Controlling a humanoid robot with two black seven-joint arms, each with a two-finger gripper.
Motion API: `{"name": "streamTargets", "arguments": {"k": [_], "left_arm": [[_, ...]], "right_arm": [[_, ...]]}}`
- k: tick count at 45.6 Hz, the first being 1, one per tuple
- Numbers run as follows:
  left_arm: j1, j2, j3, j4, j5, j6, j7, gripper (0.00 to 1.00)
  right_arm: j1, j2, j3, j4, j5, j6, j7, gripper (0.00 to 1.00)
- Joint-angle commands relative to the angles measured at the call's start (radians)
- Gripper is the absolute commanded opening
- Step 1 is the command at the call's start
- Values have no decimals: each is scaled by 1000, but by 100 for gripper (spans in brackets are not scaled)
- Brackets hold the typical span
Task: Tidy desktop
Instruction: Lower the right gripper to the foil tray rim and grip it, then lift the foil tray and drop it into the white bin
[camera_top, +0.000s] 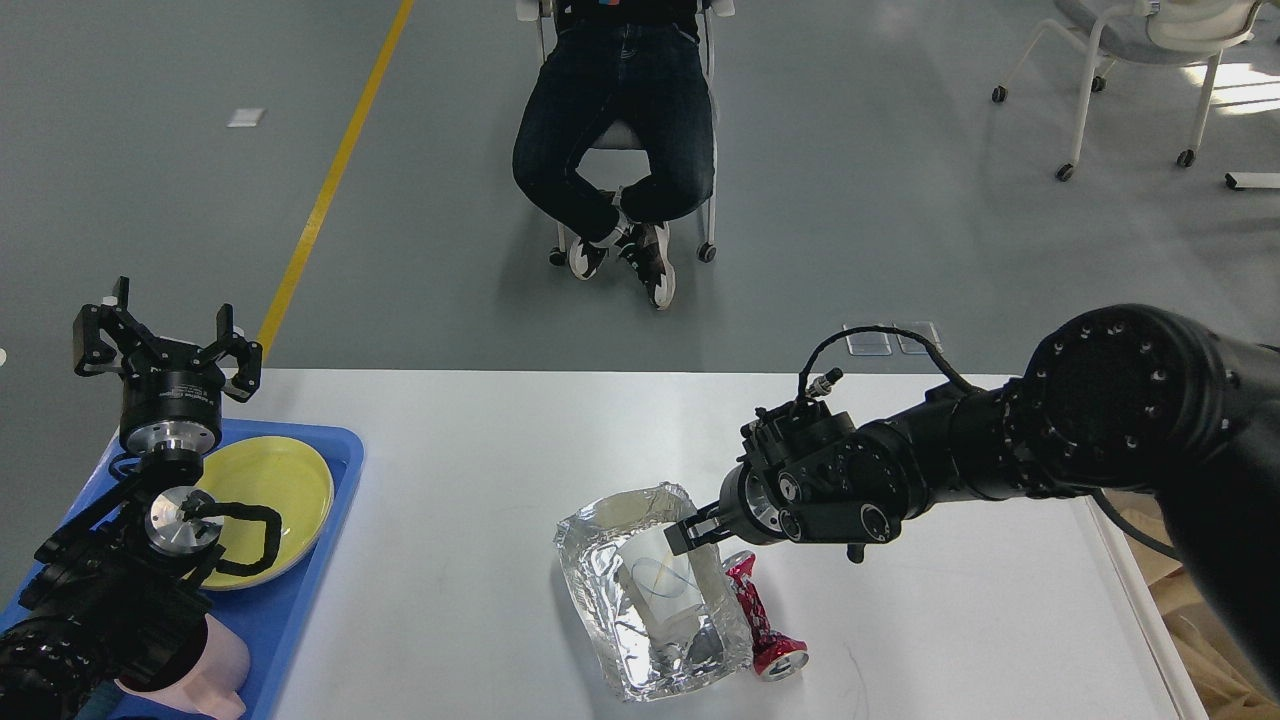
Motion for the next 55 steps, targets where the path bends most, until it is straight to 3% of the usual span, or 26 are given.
{"name": "streamTargets", "arguments": {"k": [1, 9, 13, 32, 39, 40, 43, 55], "left_arm": [[0, 0, 0, 0, 0, 0, 0, 97], [0, 0, 0, 0, -1, 0, 0, 97], [0, 0, 0, 0, -1, 0, 0, 97], [0, 0, 0, 0, 0, 0, -1, 97], [0, 0, 0, 0, 0, 0, -1, 97], [0, 0, 0, 0, 0, 0, 0, 97], [0, 0, 0, 0, 0, 0, -1, 97], [0, 0, 0, 0, 0, 0, 0, 97]], "right_arm": [[-54, 0, -2, -43, 0, -13, 1, 83], [-63, 2, -1, -42, 0, -13, 3, 55], [-66, 0, -1, -42, 0, -13, 3, 48], [-103, 12, -1, -62, -2, -16, 3, 40], [-104, 17, 1, -80, -2, -17, 3, 22], [-104, 17, 1, -82, -2, -17, 3, 12], [-103, 17, -1, -82, -2, -17, 3, 2], [-42, 16, 12, -60, 1, -14, 4, 0]]}}
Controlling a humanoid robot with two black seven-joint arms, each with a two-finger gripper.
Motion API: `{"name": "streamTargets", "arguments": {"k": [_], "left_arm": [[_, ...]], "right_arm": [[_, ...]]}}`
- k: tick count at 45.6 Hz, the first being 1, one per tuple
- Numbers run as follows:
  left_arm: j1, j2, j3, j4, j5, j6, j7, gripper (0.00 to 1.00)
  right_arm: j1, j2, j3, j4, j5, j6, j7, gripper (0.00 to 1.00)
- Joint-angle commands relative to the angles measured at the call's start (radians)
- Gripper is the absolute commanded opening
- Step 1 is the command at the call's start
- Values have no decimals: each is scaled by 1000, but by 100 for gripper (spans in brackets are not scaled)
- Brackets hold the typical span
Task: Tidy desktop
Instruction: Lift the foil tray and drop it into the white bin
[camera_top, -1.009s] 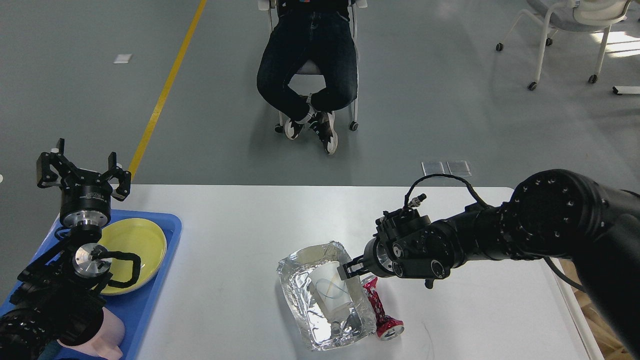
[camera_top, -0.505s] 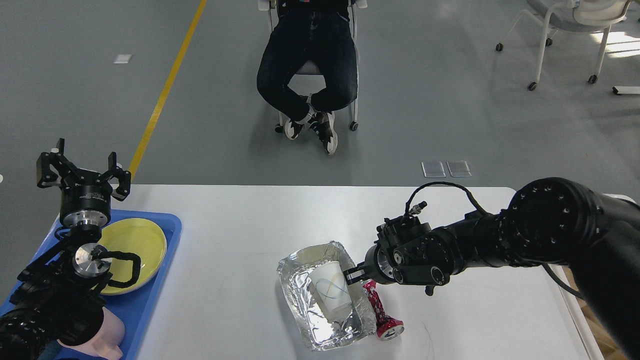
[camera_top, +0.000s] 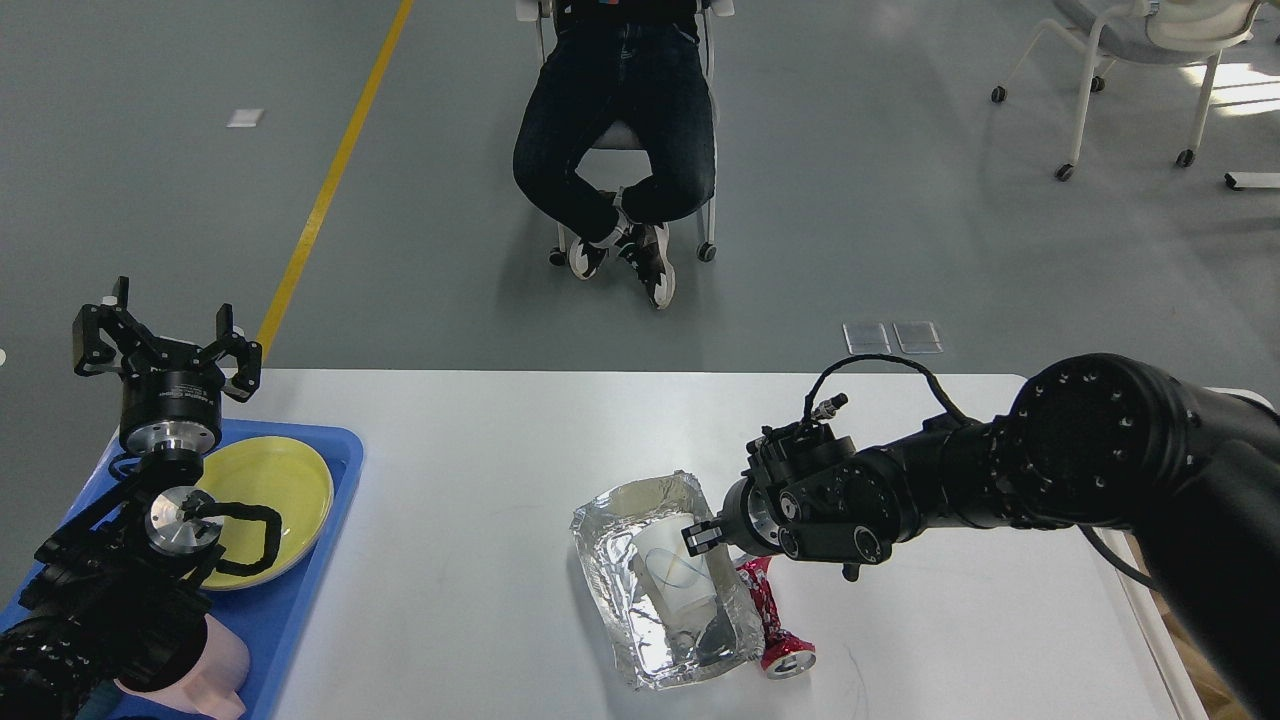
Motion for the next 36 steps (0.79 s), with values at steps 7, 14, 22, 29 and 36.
{"name": "streamTargets", "arguments": {"k": [7, 14, 22, 29, 36], "left_arm": [[0, 0, 0, 0, 1, 0, 0, 97], [0, 0, 0, 0, 1, 0, -1, 97], [0, 0, 0, 0, 1, 0, 0, 97], [0, 0, 0, 0, 1, 0, -1, 97], [0, 0, 0, 0, -1, 0, 0, 97]], "right_arm": [[95, -20, 20, 75, 3, 14, 21, 0], [158, -49, 36, 150, 8, 17, 35, 0], [251, -112, 60, 221, 11, 71, 133, 0], [328, -208, 95, 273, 14, 144, 166, 0], [402, -378, 221, 284, 14, 291, 167, 0]]}}
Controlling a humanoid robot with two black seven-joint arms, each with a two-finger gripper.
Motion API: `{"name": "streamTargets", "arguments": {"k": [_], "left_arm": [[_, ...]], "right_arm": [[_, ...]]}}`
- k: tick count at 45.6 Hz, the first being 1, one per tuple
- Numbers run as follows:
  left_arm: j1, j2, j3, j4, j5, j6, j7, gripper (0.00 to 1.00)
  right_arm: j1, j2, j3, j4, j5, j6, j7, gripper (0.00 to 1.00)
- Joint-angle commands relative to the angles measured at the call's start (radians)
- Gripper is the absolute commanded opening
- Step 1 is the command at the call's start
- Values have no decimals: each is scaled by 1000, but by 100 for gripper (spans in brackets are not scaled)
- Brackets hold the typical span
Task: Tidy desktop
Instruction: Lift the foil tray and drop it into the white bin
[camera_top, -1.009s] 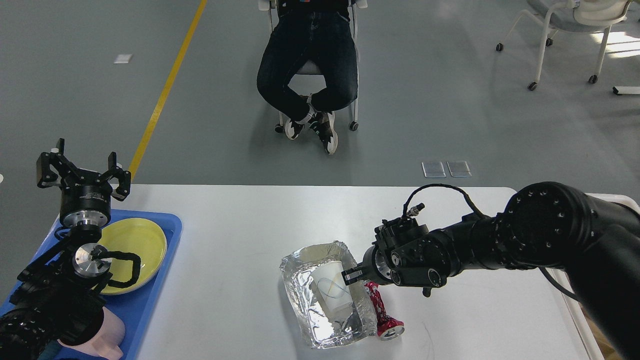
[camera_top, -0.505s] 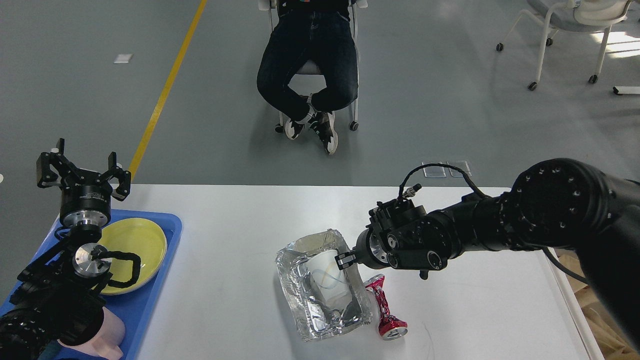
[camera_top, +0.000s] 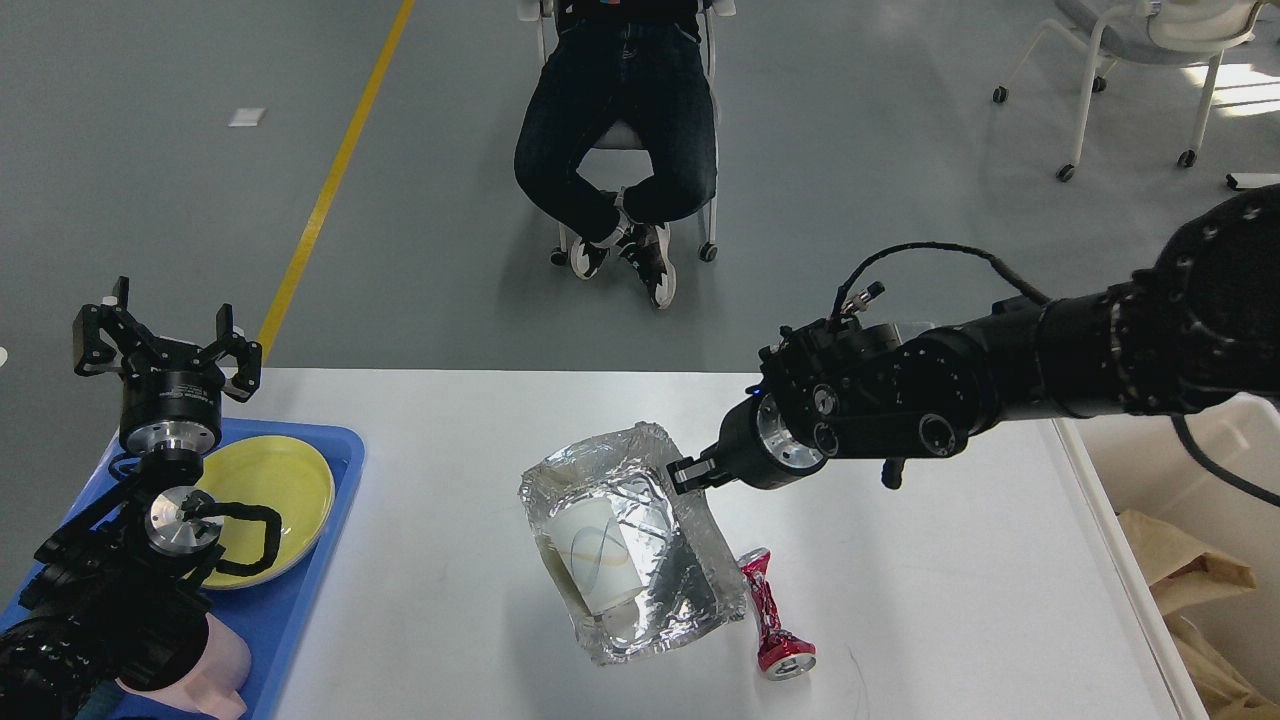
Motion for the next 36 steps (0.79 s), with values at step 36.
{"name": "streamTargets", "arguments": {"k": [36], "left_arm": [[0, 0, 0, 0, 0, 0, 1, 97]], "right_arm": [[-42, -497, 212, -411, 20, 361, -10, 0]]}}
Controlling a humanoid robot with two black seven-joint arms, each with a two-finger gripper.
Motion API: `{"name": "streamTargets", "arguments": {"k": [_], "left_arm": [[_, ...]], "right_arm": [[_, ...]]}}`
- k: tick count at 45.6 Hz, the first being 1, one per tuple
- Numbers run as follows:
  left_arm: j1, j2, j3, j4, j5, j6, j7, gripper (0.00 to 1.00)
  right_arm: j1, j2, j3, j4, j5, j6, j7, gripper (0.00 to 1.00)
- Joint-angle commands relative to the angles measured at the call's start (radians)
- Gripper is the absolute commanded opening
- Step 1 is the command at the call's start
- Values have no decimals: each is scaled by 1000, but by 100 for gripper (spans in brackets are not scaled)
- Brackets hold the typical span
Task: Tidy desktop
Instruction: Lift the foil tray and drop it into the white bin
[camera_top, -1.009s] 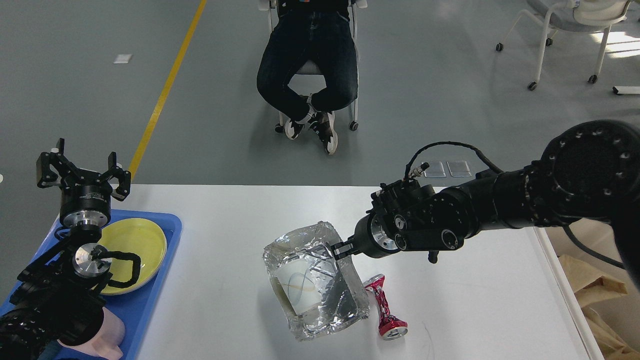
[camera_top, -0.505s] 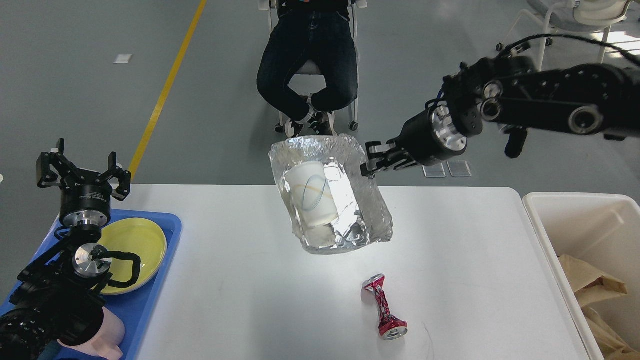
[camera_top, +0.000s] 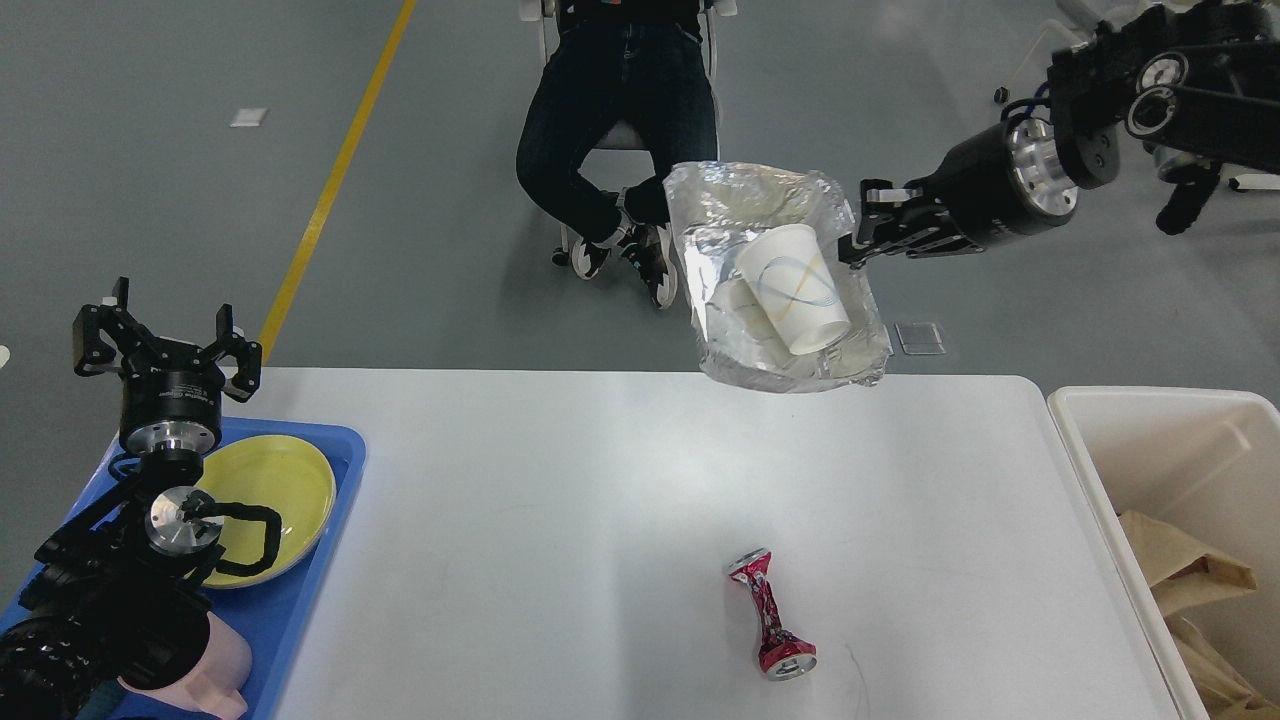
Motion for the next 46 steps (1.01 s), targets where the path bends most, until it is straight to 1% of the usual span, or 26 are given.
{"name": "streamTargets", "arguments": {"k": [1, 7, 17, 21, 25, 30, 39, 46], "left_arm": [[0, 0, 0, 0, 0, 0, 0, 97], [0, 0, 0, 0, 0, 0, 0, 97], [0, 0, 0, 0, 0, 0, 0, 97], [0, 0, 0, 0, 0, 0, -1, 97], [0, 0, 0, 0, -1, 0, 0, 97], [0, 0, 0, 0, 0, 0, 0, 97], [0, 0, 0, 0, 0, 0, 0, 97], [0, 0, 0, 0, 0, 0, 0, 97]], "right_arm": [[-109, -41, -4, -170, 21, -1, 2, 0], [-224, -79, -5, -293, 70, -15, -1, 0], [-449, -133, -34, -491, 251, -21, -1, 0], [-532, -134, -42, -572, 285, -26, -3, 0], [-618, -134, -42, -654, 307, -61, -4, 0], [-709, -134, -42, -690, 348, -122, -14, 0], [-836, -147, -41, -710, 403, -219, -31, 0], [-893, -182, -41, -713, 408, -263, -34, 0]]}}
